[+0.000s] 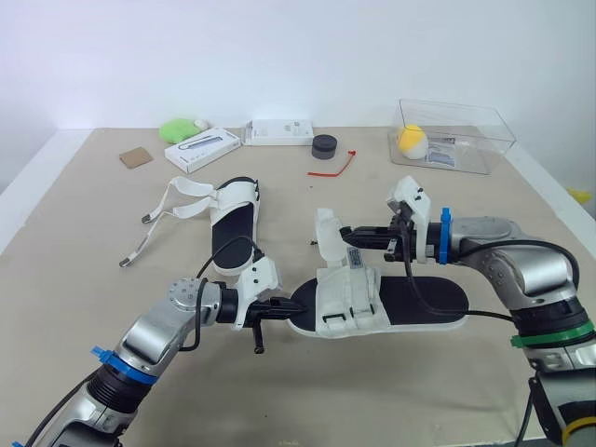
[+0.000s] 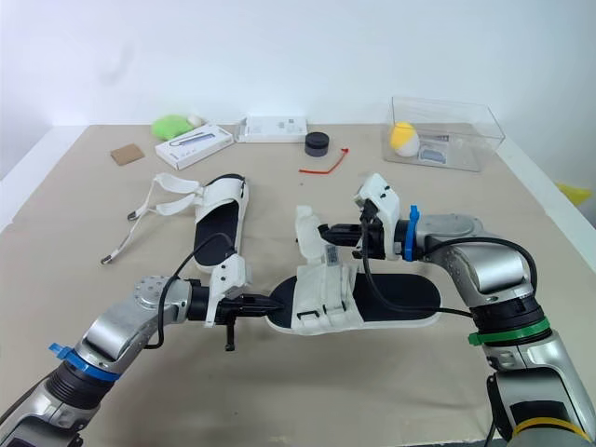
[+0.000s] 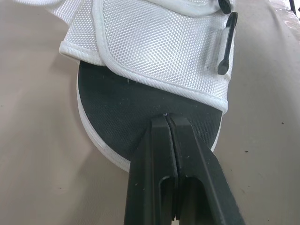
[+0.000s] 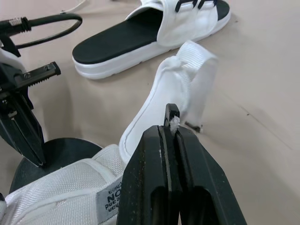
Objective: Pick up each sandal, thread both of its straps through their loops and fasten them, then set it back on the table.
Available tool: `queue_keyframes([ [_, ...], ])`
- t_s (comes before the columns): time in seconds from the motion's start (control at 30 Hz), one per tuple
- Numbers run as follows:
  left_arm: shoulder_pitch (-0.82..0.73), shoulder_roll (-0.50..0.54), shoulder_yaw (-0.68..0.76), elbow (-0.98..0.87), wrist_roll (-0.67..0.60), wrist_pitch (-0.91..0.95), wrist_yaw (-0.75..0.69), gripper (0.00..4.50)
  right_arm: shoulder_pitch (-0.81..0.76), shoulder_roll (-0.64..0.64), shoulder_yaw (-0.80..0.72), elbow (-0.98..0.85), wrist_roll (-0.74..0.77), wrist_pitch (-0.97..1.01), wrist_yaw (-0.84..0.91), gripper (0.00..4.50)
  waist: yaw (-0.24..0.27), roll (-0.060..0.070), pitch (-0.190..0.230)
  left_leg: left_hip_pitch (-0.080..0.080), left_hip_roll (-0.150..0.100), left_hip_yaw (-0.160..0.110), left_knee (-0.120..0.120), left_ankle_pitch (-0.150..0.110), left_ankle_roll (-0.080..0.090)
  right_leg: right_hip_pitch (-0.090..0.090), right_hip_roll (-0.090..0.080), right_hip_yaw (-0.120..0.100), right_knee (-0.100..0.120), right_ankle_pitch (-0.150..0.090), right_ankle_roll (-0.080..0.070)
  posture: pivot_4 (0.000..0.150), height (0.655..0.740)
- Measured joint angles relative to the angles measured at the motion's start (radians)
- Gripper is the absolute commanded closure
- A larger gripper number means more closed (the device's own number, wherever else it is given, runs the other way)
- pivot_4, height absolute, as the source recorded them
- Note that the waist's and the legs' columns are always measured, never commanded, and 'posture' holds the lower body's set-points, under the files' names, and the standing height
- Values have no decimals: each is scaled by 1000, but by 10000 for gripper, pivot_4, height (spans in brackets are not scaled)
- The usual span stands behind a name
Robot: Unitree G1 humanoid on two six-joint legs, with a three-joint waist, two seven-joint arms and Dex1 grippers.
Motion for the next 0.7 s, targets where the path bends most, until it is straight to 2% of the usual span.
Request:
queue_keyframes([
  [0.7, 0, 0, 0, -6, -1, 2, -1, 45000, 41, 13, 9, 3, -104, -4, 7, 44633, 0, 0, 0, 0, 0, 0, 0, 0, 0, 0, 0, 0, -1, 0, 0, 1500, 7400],
])
